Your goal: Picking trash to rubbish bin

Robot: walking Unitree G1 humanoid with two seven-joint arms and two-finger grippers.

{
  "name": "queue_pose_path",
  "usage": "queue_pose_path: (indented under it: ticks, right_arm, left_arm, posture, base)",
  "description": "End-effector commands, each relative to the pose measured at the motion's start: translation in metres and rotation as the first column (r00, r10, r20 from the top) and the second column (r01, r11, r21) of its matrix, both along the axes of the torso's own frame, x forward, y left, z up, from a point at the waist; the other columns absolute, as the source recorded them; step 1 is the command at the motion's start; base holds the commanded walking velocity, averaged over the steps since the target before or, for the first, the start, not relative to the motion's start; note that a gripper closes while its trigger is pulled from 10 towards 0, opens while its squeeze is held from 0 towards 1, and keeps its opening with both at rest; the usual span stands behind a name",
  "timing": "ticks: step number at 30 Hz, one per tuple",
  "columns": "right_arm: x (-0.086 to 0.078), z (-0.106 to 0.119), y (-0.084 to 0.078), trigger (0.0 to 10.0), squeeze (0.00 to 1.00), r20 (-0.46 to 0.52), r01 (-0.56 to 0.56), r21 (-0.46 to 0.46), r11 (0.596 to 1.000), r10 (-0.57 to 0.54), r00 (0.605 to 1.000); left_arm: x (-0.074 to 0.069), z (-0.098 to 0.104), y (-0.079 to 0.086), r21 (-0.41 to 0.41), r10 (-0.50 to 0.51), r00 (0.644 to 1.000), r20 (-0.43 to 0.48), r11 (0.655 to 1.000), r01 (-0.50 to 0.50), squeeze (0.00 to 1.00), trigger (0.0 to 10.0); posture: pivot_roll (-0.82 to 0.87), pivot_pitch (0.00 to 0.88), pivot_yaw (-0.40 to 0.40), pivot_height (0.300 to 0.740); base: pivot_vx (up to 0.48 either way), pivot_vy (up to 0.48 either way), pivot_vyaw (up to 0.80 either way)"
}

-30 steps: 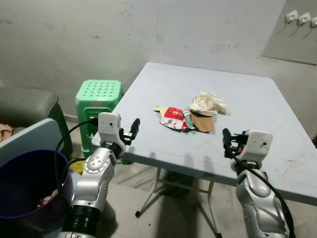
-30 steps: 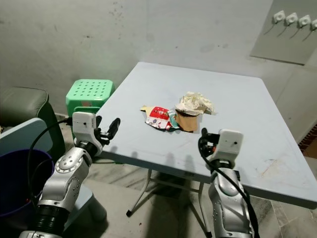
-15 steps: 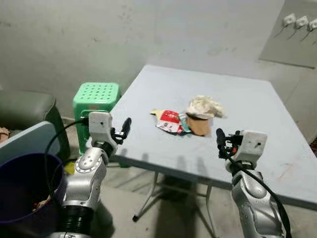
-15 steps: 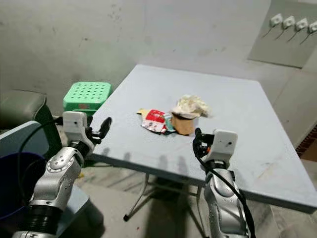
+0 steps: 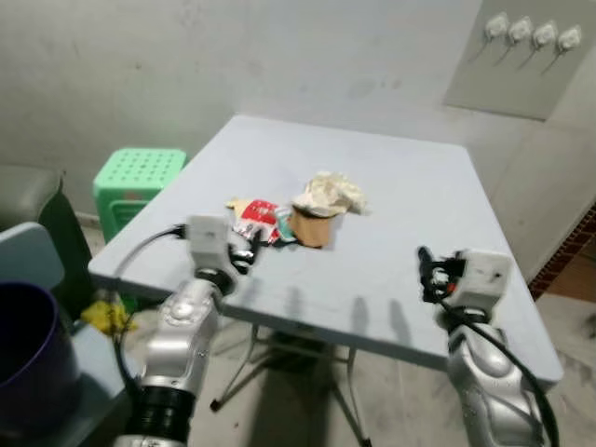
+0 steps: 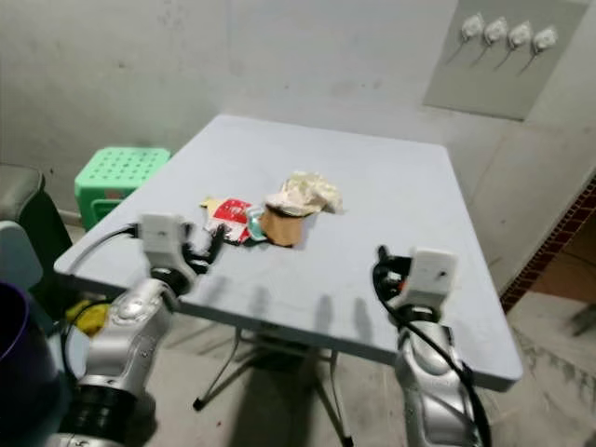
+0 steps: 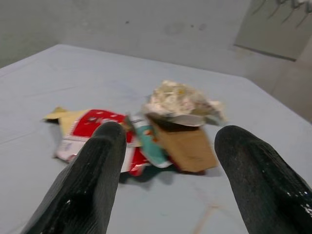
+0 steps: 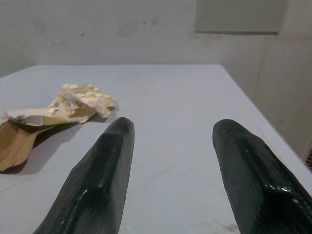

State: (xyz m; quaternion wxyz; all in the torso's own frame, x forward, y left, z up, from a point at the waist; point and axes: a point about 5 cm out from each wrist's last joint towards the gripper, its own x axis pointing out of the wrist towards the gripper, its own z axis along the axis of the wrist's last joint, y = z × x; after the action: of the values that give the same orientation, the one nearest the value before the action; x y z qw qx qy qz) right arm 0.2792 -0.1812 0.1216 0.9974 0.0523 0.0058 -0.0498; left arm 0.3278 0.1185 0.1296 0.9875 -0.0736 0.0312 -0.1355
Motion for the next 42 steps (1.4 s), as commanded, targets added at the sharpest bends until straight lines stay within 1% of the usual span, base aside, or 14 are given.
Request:
queue_pose_path:
  ticks: [1,3,4,7,8,9,12,15,16,20,27,32,42]
  right_arm:
    - [0.001,0.003,0.006,10.0,0.0,-0.006,-0.027,0.035,0.999,0.027,1.0]
    - [0.001,0.003,0.005,10.0,0.0,-0.003,-0.025,0.032,0.999,0.025,1.0]
    - [0.0,0.003,0.005,10.0,0.0,-0.005,-0.031,0.034,0.999,0.031,1.0]
    - [0.0,0.003,0.005,10.0,0.0,-0.008,-0.036,0.038,0.999,0.036,0.999]
    - [0.0,0.003,0.005,10.0,0.0,-0.002,-0.042,0.02,0.999,0.042,0.999]
    - [-0.002,0.004,0.005,10.0,0.0,0.012,-0.072,0.001,0.997,0.072,0.997]
    - [-0.003,0.004,0.004,10.0,0.0,0.013,-0.088,-0.018,0.996,0.088,0.996]
    - [-0.005,0.004,0.003,10.0,0.0,0.018,-0.106,-0.01,0.994,0.106,0.994]
    - [-0.005,0.006,0.002,10.0,0.0,0.025,-0.114,-0.025,0.993,0.115,0.993]
    - [-0.006,0.006,0.001,10.0,0.0,0.026,-0.116,-0.03,0.993,0.117,0.993]
    - [-0.007,0.006,0.003,10.0,0.0,0.032,-0.14,-0.035,0.99,0.141,0.99]
    - [-0.007,0.007,0.006,10.0,0.0,0.046,-0.18,-0.04,0.983,0.182,0.982]
    - [-0.007,0.009,0.006,10.0,0.0,0.056,-0.222,-0.051,0.974,0.224,0.973]
  left_arm:
    - [0.001,0.003,0.008,0.005,0.022,1.0,-0.006,1.0,-0.022,0.0,10.0]
    - [0.001,0.004,0.007,0.0,0.013,1.0,0.001,1.0,-0.013,0.0,10.0]
    - [0.001,0.005,0.007,0.023,0.021,1.0,0.009,1.0,-0.021,0.0,10.0]
    - [0.001,0.004,0.008,0.04,0.038,0.999,0.001,0.998,-0.038,0.0,10.0]
    - [0.001,0.004,0.008,0.037,0.033,0.999,-0.001,0.999,-0.033,0.0,10.0]
    - [0.002,0.005,0.008,0.033,0.023,1.0,0.001,0.999,-0.023,0.0,10.0]
    - [0.002,0.007,0.009,0.032,0.025,1.0,0.004,0.999,-0.025,0.0,10.0]
    - [0.003,0.008,0.01,0.026,0.026,1.0,0.006,0.999,-0.026,0.0,10.0]
    - [0.004,0.01,0.011,0.004,0.026,1.0,0.01,1.0,-0.026,0.0,10.0]
    - [0.004,0.012,0.013,-0.013,0.033,0.999,0.021,0.999,-0.033,0.0,10.0]
    - [0.004,0.012,0.014,-0.016,0.039,0.999,0.025,0.999,-0.038,0.0,10.0]
    - [0.004,0.014,0.014,-0.021,0.041,0.999,0.034,0.999,-0.04,0.0,10.0]
    - [0.004,0.015,0.014,-0.027,0.042,0.998,0.037,0.999,-0.041,0.0,10.0]
  posture:
    - [-0.03,0.0,-0.06,0.74]
    - [-0.04,0.0,-0.058,0.74]
    - [-0.04,0.0,-0.056,0.74]
    - [-0.04,0.0,-0.055,0.74]
    - [-0.04,0.0,-0.055,0.74]
    - [-0.04,0.0,-0.053,0.74]
    - [-0.04,0.0,-0.052,0.74]
    - [-0.04,0.0,-0.051,0.74]
    - [-0.04,0.0,-0.051,0.74]
    - [-0.04,0.0,-0.052,0.74]
    - [-0.04,0.0,-0.056,0.74]
    - [-0.03,0.0,-0.061,0.74]
    - [-0.03,0.0,-0.067,0.74]
  base:
    - [0.0,0.0,0.0]
    - [0.0,0.0,0.0]
    - [0.0,0.0,0.0]
    - [0.0,0.0,0.0]
    - [0.0,0.0,0.0]
    - [0.0,0.0,0.0]
    - [0.0,0.0,0.0]
    - [0.0,0.0,0.0]
    - [0.0,0.0,0.0]
    - [0.0,0.0,0.0]
    - [0.291,0.0,0.0]
    - [0.395,0.0,0.0]
    - [0.41,0.0,0.0]
